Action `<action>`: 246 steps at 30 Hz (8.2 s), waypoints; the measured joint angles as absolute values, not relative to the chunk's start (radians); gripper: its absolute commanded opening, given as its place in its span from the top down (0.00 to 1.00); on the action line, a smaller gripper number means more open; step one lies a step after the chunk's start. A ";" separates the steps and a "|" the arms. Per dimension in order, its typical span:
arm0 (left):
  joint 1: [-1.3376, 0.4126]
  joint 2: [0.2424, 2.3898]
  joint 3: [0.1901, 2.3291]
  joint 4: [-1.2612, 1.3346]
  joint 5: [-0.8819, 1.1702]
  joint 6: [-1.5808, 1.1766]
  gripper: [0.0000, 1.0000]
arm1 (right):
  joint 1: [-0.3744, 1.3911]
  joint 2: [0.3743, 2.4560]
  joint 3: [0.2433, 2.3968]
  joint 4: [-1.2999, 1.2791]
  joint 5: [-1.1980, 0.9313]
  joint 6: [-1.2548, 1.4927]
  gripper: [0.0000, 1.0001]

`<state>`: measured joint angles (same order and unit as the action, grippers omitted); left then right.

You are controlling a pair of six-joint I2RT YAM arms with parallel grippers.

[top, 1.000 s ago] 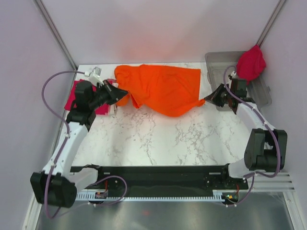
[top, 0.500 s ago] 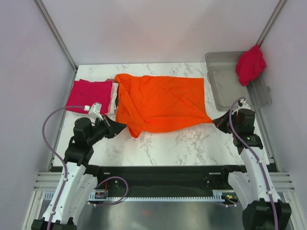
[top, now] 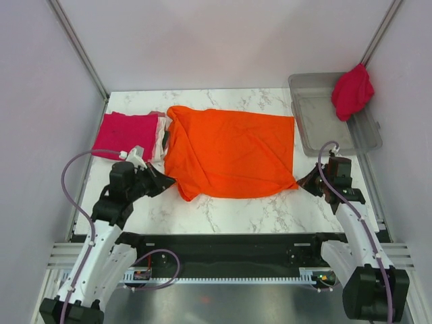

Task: Fold and stack the t-shirts
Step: Flatten the tshirt out, then fold the tshirt

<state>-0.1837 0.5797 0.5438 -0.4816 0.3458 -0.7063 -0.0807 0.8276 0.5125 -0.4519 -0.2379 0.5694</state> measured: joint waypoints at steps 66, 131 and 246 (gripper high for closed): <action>-0.084 1.721 1.410 -0.368 0.108 -0.647 0.98 | 0.064 1.586 1.016 -0.276 0.054 0.527 1.00; -0.142 1.362 0.854 -0.221 0.128 -0.689 0.06 | 0.094 1.296 0.497 0.039 0.305 0.940 1.00; -0.078 1.320 0.398 0.356 -0.118 -1.086 0.98 | 0.094 1.075 0.350 0.033 0.268 0.808 1.00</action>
